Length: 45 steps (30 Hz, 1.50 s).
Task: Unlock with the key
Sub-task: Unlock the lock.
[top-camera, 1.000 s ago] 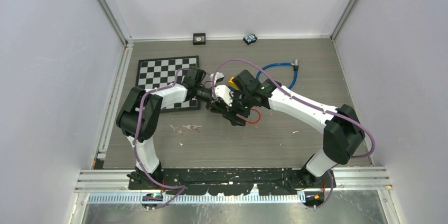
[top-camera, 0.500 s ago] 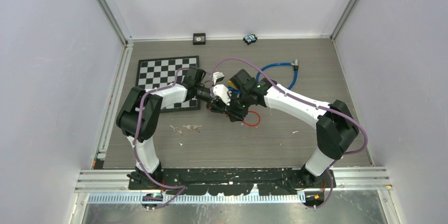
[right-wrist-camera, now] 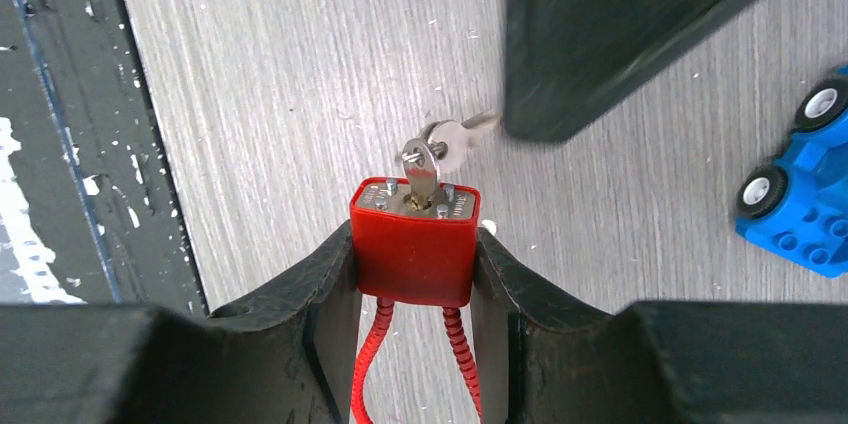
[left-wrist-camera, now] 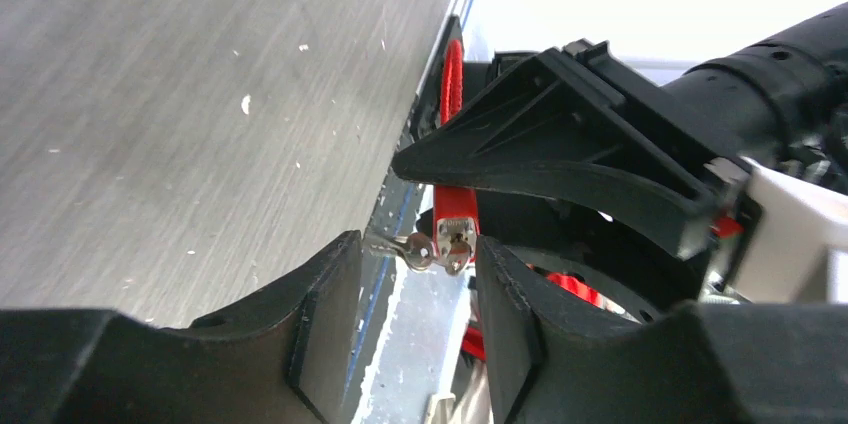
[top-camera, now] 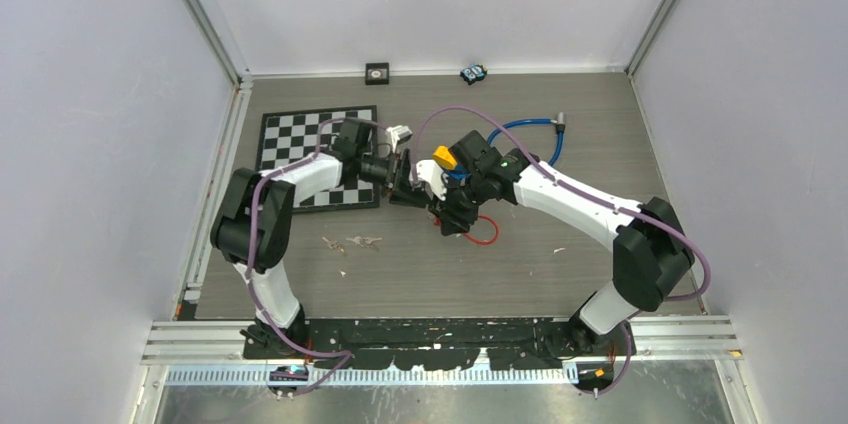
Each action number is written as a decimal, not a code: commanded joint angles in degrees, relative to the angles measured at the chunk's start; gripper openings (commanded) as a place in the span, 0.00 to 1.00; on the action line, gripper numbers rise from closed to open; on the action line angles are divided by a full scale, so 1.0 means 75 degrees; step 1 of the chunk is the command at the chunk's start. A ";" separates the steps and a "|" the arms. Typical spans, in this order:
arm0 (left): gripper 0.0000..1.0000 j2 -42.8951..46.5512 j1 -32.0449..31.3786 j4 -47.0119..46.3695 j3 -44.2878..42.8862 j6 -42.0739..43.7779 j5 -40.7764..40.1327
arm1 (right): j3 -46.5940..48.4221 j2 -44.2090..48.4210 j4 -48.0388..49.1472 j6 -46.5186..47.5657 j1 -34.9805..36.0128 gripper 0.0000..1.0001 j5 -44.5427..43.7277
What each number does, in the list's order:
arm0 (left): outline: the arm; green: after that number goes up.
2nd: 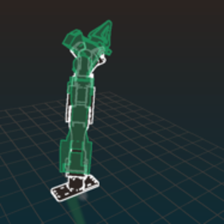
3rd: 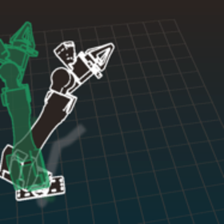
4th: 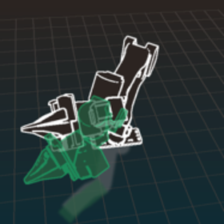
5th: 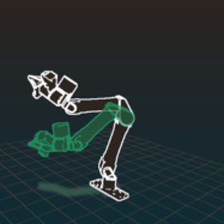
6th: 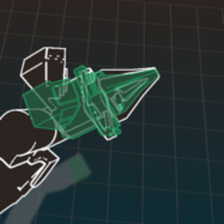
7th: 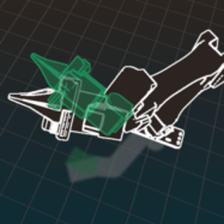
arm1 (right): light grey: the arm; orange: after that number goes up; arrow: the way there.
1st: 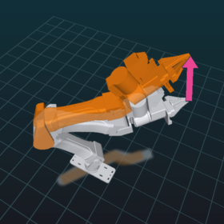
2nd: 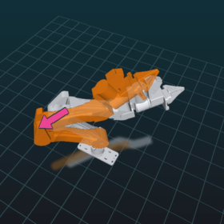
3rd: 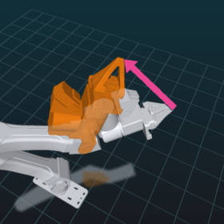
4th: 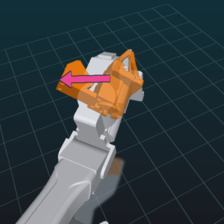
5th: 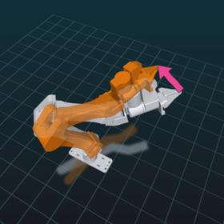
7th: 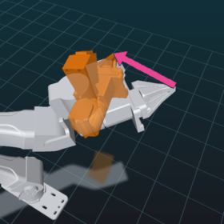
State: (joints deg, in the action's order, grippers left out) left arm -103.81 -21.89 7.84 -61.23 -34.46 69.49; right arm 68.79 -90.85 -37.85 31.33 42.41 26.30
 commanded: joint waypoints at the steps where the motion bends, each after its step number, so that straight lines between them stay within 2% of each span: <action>1: 0.49 0.0837 0.0340 0.1171 -0.0600 0.1743 -0.0233 | -0.0088 0.0563 -0.0059 0.0078 -0.0051 0.01 0.0551; 4: 0.53 0.1024 0.0341 0.1674 -0.0725 0.2316 -0.0492 | -0.0114 0.0598 -0.0083 0.0065 -0.0081 0.01 0.0648; 7: 0.53 0.1051 0.0332 0.1666 -0.0702 0.2454 -0.0514 | -0.0094 0.0597 -0.0090 0.0038 -0.0103 0.01 0.0728; 14: 0.46 0.1071 -0.0014 0.1548 -0.0560 0.3066 -0.0201 | 0.0037 0.0496 -0.0134 -0.0093 -0.0190 0.01 0.0961; 25: 0.42 0.0853 -0.0488 0.1259 -0.0310 0.2755 0.0082 | 0.0073 0.0419 -0.0134 -0.0181 -0.0282 0.01 0.0958; 38: 0.20 0.0793 -0.0745 0.1238 -0.0357 0.3020 -0.0113 | 0.0149 0.0299 -0.0143 -0.0297 -0.0300 0.01 0.1071; 43: 0.00 0.0927 -0.0784 0.1251 -0.0232 0.3540 -0.0038 | 0.0202 0.0222 -0.0128 -0.0488 -0.0466 0.01 0.1312; 45: 0.00 0.1069 -0.0784 0.1252 -0.0125 0.3978 -0.0025 | 0.0202 0.0191 -0.0122 -0.0602 -0.0603 0.01 0.1569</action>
State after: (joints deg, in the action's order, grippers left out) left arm -97.80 -27.40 18.28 -63.57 -11.03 67.94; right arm 68.03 -89.32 -39.81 28.62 39.51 33.39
